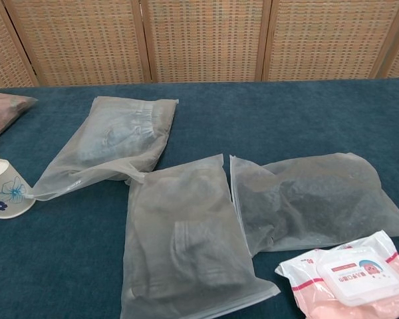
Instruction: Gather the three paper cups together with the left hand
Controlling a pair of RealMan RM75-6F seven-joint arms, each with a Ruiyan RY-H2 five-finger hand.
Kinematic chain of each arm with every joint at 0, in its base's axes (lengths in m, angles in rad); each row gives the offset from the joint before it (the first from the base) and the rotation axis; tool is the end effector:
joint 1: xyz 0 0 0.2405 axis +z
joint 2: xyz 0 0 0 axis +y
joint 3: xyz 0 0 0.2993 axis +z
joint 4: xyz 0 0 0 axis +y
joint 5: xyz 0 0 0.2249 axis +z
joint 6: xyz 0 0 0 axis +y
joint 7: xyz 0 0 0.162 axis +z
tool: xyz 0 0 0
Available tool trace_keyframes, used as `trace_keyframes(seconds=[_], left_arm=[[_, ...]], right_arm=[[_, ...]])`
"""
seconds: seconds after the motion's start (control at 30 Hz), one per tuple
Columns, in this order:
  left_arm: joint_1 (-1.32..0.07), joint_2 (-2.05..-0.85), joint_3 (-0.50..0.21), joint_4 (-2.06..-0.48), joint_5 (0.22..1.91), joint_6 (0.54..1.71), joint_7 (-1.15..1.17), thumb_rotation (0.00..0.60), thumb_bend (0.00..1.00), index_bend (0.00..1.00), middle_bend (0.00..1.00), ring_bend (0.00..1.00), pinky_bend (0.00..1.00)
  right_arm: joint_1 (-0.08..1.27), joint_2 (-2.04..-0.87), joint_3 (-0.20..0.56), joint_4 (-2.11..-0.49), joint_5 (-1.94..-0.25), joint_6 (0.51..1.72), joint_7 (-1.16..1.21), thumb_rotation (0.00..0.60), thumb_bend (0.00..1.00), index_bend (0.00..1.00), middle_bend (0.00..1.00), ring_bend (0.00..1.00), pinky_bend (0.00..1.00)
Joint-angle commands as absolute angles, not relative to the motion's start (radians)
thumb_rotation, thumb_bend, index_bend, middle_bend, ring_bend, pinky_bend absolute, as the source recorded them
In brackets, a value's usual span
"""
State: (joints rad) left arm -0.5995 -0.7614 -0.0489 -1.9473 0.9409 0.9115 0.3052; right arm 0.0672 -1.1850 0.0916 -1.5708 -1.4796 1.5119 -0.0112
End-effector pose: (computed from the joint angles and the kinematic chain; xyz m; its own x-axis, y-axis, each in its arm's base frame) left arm -0.2686 0.3283 0.1983 0.5512 0.3693 0.7482 0.8186 -0.0658 -0.5706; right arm -0.3602 -0.2065 0.1560 0.3785 0.0575 0.9238 -0.9256 0.0290 0.3774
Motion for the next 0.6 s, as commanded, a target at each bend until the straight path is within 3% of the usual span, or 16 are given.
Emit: trace_keyframes(seconds=[0.03, 0.23, 0.27, 0.37, 0.6], left_arm=[[-0.545, -0.623, -0.085, -2.045, 1.067, 0.913, 0.123, 0.600, 0.26, 0.10, 0.00, 0.00, 0.00], [-0.421, -0.577, -0.093, -2.098, 1.297, 1.097, -0.070, 0.600, 0.26, 0.08, 0.00, 0.00, 0.00], [-0.372, -0.612, -0.084, -2.100, 1.363, 1.194, -0.084, 0.600, 0.26, 0.08, 0.00, 0.00, 0.00], [-0.295, -0.715, -0.046, -2.070, 1.489, 1.329, -0.030, 0.600, 0.26, 0.05, 0.00, 0.00, 0.00], [-0.178, -1.039, 0.021, -1.944, 1.631, 1.495, 0.182, 0.600, 0.26, 0.03, 0.00, 0.00, 0.00]], right_arm=[[0.068, -1.185, 0.090, -1.572, -1.482, 1.511, -0.013, 0.600, 0.09, 0.00, 0.00, 0.00, 0.00], [0.069, -1.186, 0.086, -1.572, -1.493, 1.513, -0.019, 0.600, 0.09, 0.00, 0.00, 0.00, 0.00], [0.070, -1.187, 0.085, -1.571, -1.497, 1.513, -0.021, 0.600, 0.09, 0.00, 0.00, 0.00, 0.00], [0.071, -1.186, 0.080, -1.571, -1.498, 1.505, -0.031, 0.600, 0.09, 0.00, 0.00, 0.00, 0.00], [0.079, -1.187, 0.069, -1.575, -1.505, 1.486, -0.062, 0.600, 0.09, 0.00, 0.00, 0.00, 0.00]])
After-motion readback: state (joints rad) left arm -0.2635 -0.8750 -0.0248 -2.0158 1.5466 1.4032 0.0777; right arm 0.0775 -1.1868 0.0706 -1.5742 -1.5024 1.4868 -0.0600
